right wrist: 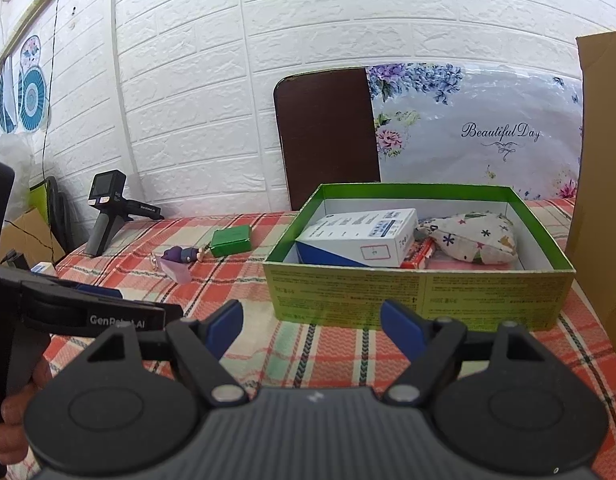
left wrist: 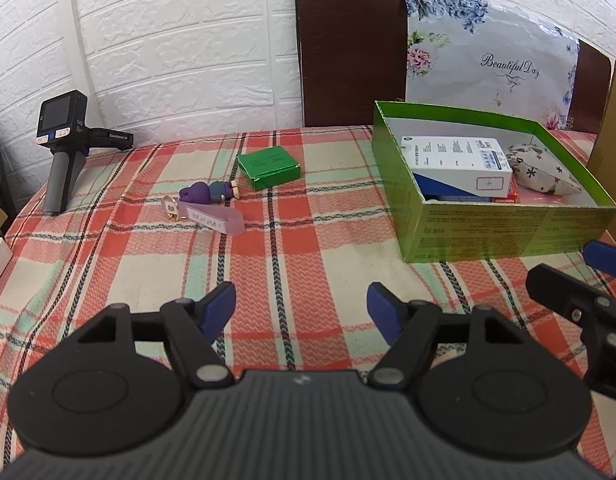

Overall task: Organize objects
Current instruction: 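Withdraw the right gripper from the green box toward the keychain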

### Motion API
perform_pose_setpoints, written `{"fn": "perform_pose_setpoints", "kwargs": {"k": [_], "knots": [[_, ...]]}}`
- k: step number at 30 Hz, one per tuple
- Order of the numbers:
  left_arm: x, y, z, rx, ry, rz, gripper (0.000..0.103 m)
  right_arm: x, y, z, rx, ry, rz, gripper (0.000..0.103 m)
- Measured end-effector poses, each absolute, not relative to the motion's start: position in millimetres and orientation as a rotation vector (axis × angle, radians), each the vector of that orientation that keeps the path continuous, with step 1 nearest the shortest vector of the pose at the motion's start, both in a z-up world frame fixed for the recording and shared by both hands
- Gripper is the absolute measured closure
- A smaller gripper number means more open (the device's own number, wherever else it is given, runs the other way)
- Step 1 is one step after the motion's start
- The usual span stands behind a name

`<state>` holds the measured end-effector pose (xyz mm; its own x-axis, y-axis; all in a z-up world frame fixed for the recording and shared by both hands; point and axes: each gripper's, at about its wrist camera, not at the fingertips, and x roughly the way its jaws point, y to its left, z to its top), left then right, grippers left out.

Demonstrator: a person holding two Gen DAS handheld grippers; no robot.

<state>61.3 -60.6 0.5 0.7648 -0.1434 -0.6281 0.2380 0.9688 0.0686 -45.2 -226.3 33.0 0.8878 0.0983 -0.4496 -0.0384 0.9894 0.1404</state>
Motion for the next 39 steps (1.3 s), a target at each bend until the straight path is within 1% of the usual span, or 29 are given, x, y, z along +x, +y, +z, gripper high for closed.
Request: {"fn": "perform_pose_setpoints", "kwargs": {"k": [13,20,33,39], "knots": [[57.5,-63.0,-4.7,0.159,0.664,-0.223,0.028,-44.2,-230.8,27.6,0.186,0.481,0.034,0.024],[59.9,-58.7,-8.5,0.158,0.660,-0.210,0.024,-40.8,-229.1,23.6,0.195,0.494,0.025,0.024],[77.1,-33.4,-17.5,0.120,0.665,-0.182,0.023,-26.5,-207.0,21.3,0.162,0.520,0.036,0.025],[88.4,-15.2,-22.6,0.092,0.674,-0.160,0.023,-17.0,-192.4,21.3,0.141,0.535,0.055,0.028]]}}
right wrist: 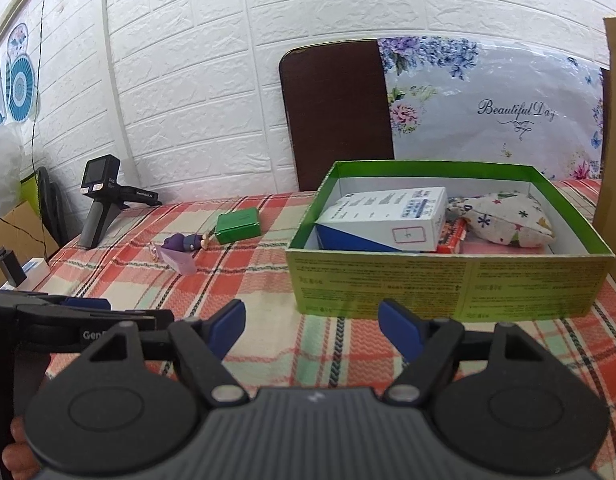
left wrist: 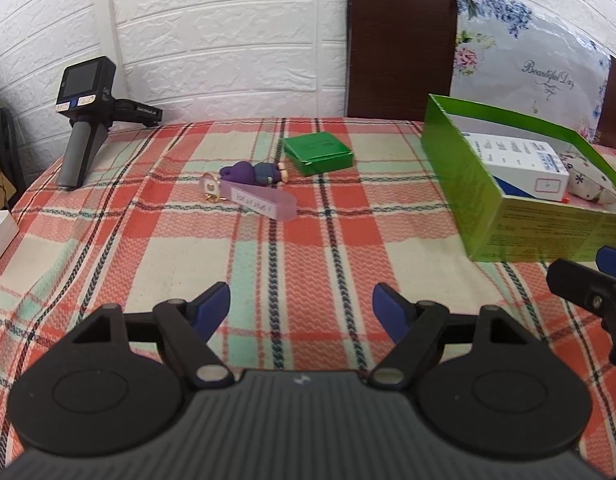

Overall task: Organize objects
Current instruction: 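Withdraw the right gripper from the green box toward the keychain, then grasp the purple figure keychain with the right gripper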

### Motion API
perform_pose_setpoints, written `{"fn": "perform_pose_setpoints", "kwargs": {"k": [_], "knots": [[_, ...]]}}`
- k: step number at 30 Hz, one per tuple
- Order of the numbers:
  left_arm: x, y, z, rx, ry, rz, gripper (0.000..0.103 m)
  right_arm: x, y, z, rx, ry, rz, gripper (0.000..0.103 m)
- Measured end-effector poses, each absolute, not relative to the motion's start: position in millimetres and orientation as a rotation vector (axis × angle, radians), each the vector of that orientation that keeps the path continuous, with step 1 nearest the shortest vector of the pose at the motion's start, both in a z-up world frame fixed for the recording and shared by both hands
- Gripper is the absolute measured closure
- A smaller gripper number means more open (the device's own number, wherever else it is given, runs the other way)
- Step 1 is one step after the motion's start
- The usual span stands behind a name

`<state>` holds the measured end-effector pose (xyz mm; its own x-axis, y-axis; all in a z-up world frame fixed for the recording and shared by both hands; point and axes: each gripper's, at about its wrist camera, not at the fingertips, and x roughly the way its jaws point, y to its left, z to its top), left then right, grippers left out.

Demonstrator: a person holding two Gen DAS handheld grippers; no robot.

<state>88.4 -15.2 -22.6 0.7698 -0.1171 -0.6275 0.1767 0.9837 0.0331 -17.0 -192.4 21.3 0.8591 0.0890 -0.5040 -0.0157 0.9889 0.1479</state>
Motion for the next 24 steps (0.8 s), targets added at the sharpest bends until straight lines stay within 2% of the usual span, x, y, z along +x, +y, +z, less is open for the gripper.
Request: {"fn": "perform_pose_setpoints", "kwargs": {"k": [5,13,18,24], "knots": [[100.2,13.9,-26.5,0.066,0.654,-0.100,0.023,-7.2,-170.6,24.1,0.104,0.540,0.109,0.036],[118.8,91.7,-47.2,0.049,0.595,0.118,0.022,39.3,-116.9,20.4,-0.001,0.569,0.266,0.041],[120.9,123.7,-57.6,-0.092,0.577,0.112,0.019,97.7,-82.4,7.5,-0.023,0.623,0.325,0.040],[119.1,118.1,-59.7,-0.087,0.548,0.087,0.019,167.8,-48.6,-11.5,-0.047,0.662,0.355,0.032]]}}
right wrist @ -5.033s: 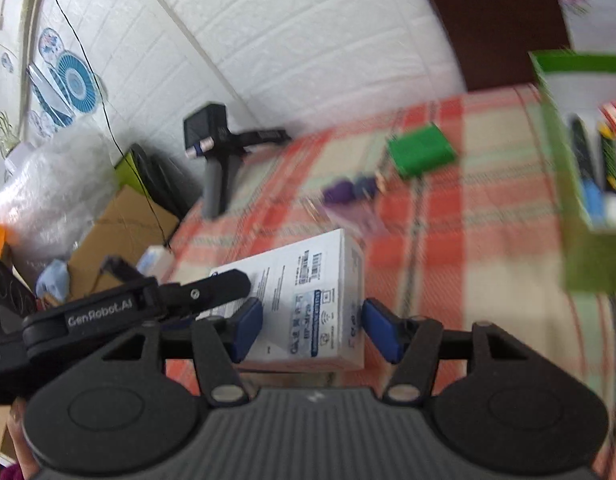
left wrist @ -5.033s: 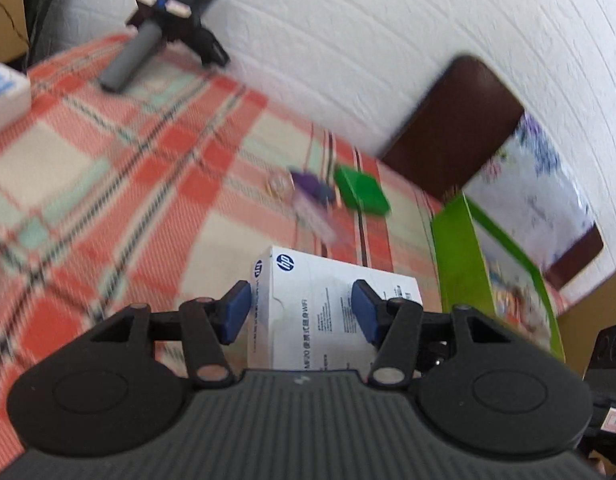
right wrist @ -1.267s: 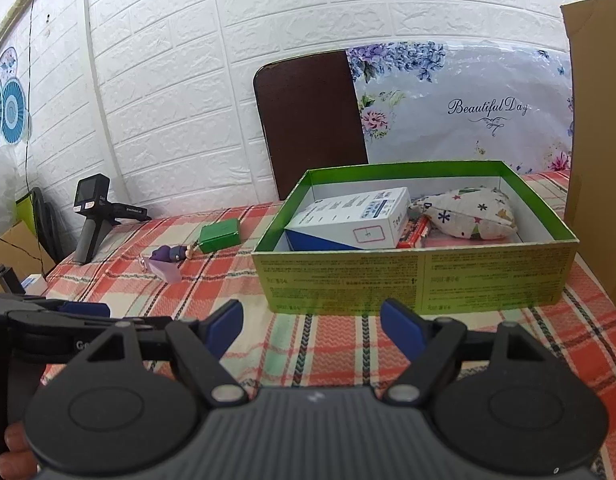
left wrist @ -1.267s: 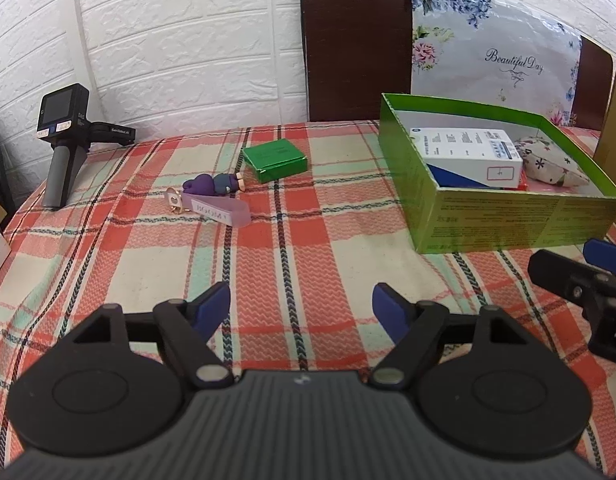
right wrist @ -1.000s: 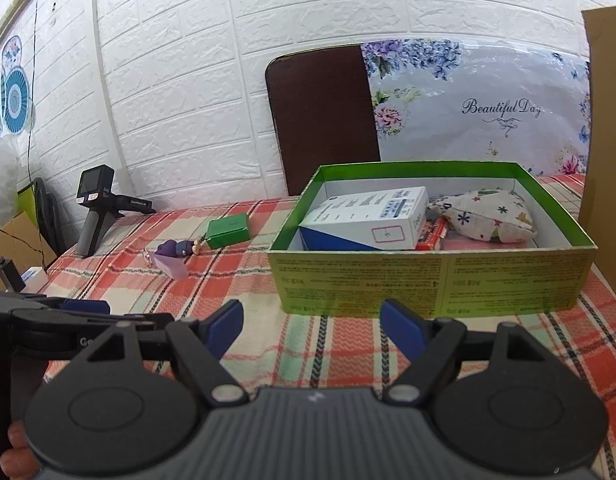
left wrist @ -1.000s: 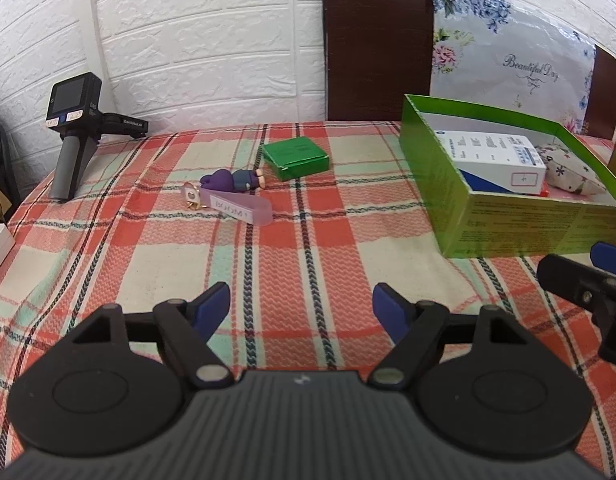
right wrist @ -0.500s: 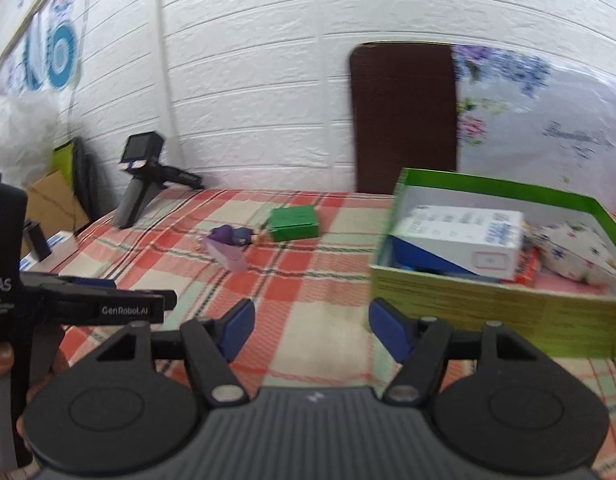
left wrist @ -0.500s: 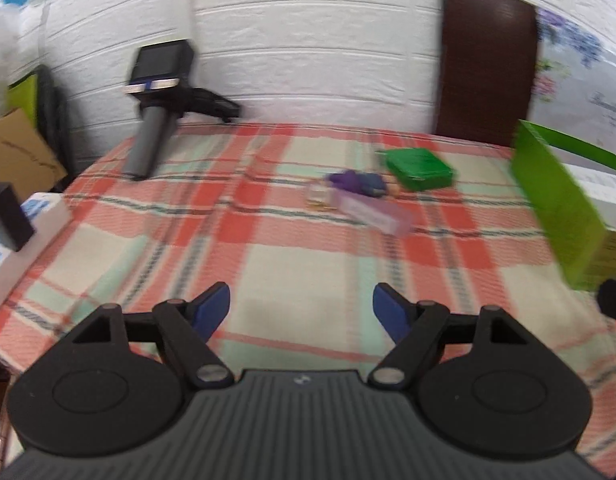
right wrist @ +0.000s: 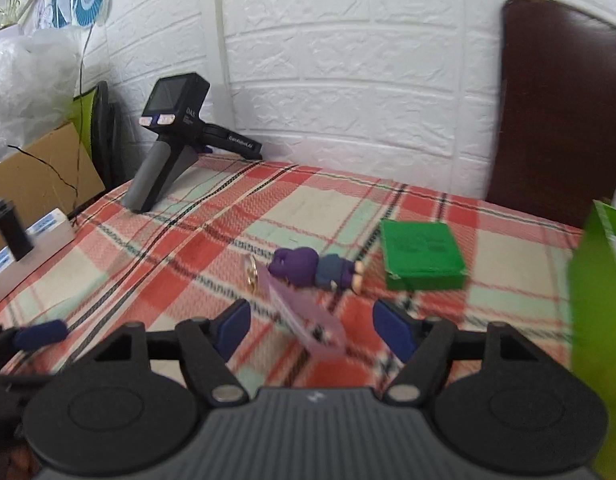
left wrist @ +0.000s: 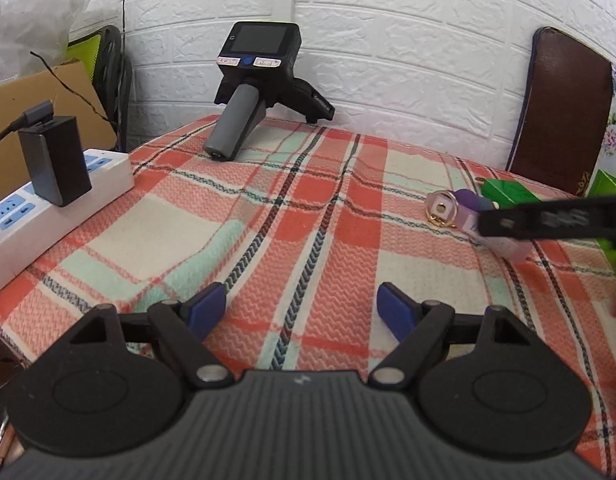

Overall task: Organize objects
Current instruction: 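Grasp the purple figure keychain with the right gripper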

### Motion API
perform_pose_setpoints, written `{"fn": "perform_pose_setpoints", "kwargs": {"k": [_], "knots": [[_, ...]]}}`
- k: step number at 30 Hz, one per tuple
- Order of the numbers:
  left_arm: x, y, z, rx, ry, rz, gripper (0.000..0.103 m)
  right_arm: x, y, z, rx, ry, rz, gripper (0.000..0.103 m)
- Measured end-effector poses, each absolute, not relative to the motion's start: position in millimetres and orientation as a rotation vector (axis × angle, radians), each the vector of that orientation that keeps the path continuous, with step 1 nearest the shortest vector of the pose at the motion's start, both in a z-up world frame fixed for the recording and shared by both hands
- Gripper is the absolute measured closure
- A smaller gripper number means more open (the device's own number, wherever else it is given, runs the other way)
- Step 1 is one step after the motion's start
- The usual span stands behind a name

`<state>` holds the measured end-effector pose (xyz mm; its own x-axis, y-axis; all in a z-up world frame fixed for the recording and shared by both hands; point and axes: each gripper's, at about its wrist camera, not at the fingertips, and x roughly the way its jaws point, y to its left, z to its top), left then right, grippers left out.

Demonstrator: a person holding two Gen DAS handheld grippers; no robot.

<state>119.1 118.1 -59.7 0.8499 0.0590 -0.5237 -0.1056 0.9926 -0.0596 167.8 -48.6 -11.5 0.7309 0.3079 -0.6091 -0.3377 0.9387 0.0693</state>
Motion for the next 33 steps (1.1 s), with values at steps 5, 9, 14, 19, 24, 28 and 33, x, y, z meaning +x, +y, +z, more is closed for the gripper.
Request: {"fn": "perform_pose_setpoints", "kwargs": {"k": [5,9,14,19,24,28,33], "knots": [[121.7,126.3,-61.5,-0.149,0.542,0.067,0.019,213.8,-24.9,-29.3,-0.064,0.719,0.372,0.020],[123.3,128.3,-61.5,-0.174,0.537,0.060,0.019,215.8,-21.2,-32.7,-0.113,0.690,0.401,0.042],[124.2,129.1,-61.5,-0.179,0.538,0.054,0.019,187.2,-32.9,-31.4,-0.122,0.666,0.404,0.068],[125.0,129.8,-61.6,-0.181,0.548,0.044,0.018,129.7,-58.6,-30.8,-0.108,0.655,0.394,0.079],[125.8,120.3,-60.6,-0.127,0.582,0.025,0.016,64.3,-94.5,-29.8,-0.070,0.674,0.375,0.079],[104.8,97.4,-46.1,-0.136,0.605,-0.052,0.016,22.2,-123.5,-25.8,-0.076,0.685,0.339,0.079],[75.2,40.5,-26.1,-0.161,0.656,-0.319,0.016,-22.9,-150.9,-25.3,-0.075,0.655,0.287,0.077]]}}
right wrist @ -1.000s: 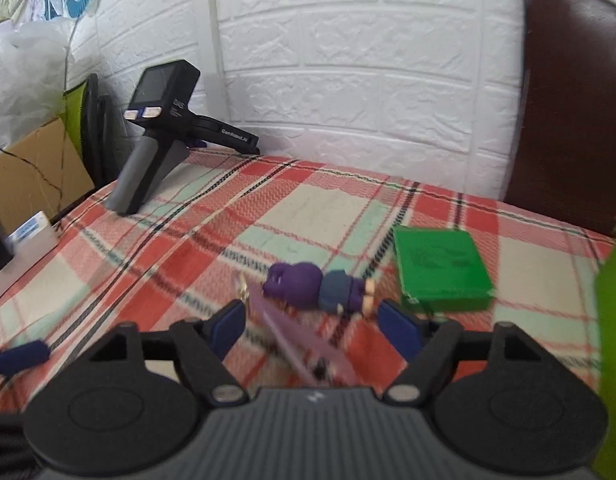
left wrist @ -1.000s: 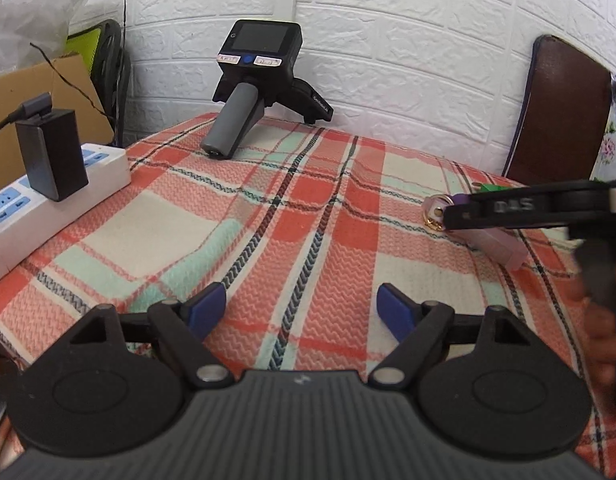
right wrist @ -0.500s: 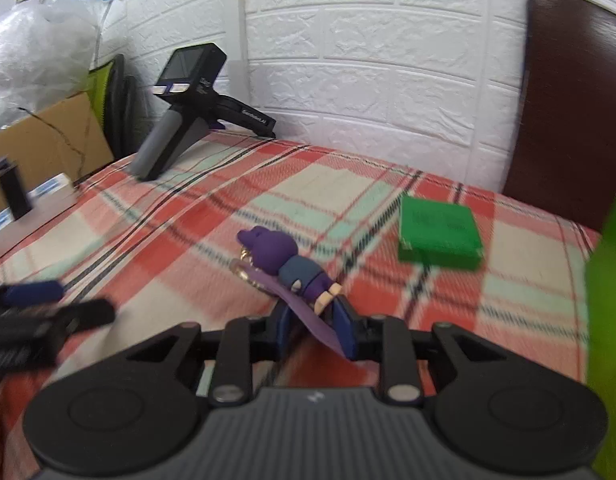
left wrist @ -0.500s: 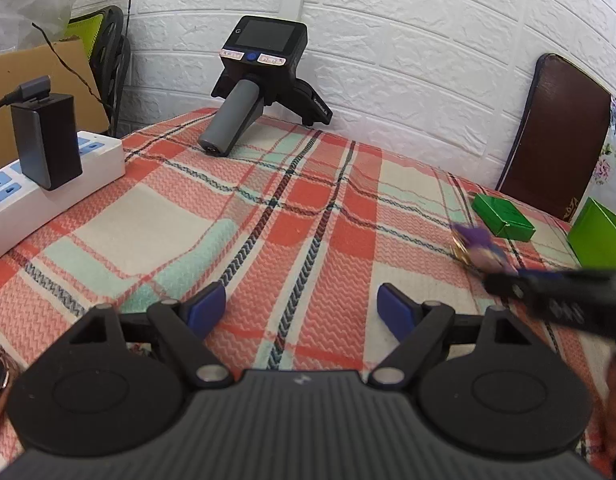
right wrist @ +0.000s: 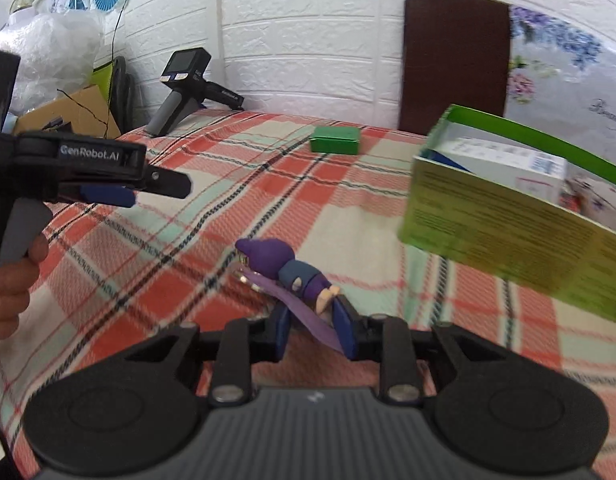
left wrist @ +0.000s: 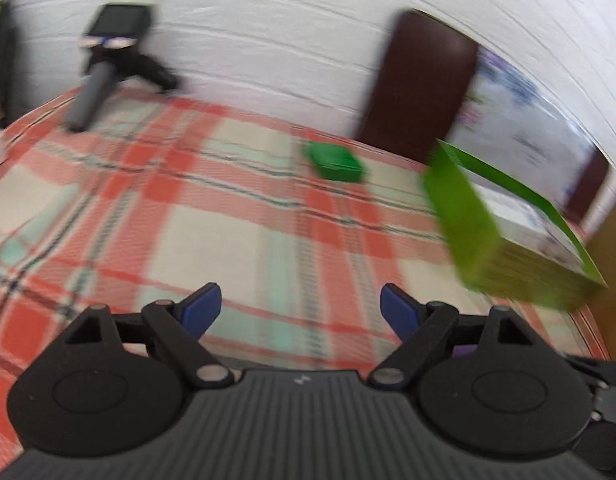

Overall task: Organize objects
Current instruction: 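Carry the keychain into the green box and open the right gripper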

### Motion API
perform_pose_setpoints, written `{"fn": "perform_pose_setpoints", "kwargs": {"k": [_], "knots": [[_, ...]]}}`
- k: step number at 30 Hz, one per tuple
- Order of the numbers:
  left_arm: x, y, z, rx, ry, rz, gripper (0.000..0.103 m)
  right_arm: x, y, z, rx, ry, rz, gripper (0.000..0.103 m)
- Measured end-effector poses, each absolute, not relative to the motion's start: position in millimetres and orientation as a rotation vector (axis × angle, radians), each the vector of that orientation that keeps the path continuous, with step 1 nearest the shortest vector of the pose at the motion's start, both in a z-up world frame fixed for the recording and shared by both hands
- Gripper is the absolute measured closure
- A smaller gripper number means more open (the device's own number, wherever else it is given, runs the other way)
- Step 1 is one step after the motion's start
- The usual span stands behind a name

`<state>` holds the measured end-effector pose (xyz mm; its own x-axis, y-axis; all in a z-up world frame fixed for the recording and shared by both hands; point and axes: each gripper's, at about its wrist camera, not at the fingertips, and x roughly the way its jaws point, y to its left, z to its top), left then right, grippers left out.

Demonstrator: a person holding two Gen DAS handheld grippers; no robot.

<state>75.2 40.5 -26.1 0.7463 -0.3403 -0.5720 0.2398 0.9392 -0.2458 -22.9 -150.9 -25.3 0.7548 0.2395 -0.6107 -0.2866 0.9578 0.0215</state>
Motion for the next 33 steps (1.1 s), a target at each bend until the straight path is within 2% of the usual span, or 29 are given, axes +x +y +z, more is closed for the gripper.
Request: {"fn": "perform_pose_setpoints", "kwargs": {"k": [3,5,9,10,12,13,15,23,33], "knots": [[69.8,11.8,-23.6,-0.146,0.740,-0.423,0.016,-29.9,-156.6,-23.8,-0.082,0.635,0.303,0.068],[72.1,1.5,-28.7,-0.186,0.816,-0.467,0.017,-33.8,-156.6,-23.0,-0.100,0.610,0.308,0.057],[79.0,-7.2,-45.9,-0.291,0.947,-0.502,0.017,-30.9,-153.0,-26.5,-0.141,0.589,0.332,0.053],[76.6,-10.8,-45.1,-0.275,0.935,-0.497,0.018,-28.1,-150.7,-28.7,-0.158,0.593,0.343,0.054],[75.3,-19.6,-45.2,-0.232,0.923,-0.494,0.037,-22.5,-146.3,-33.9,-0.174,0.605,0.369,0.060],[76.1,-22.7,-45.4,-0.210,0.913,-0.478,0.039,-21.3,-146.0,-34.5,-0.170,0.598,0.386,0.072],[79.1,-26.2,-43.9,-0.194,0.902,-0.462,0.041,-20.2,-144.8,-33.3,-0.164,0.589,0.378,0.077],[83.9,-57.4,5.9,-0.141,0.794,-0.531,0.044,-26.8,-175.1,-7.4,-0.054,0.469,0.279,0.078],[130.6,-163.2,50.3,-0.050,0.670,-0.677,0.044,9.4,-252.9,35.6,-0.038,0.323,0.076,0.078]]}}
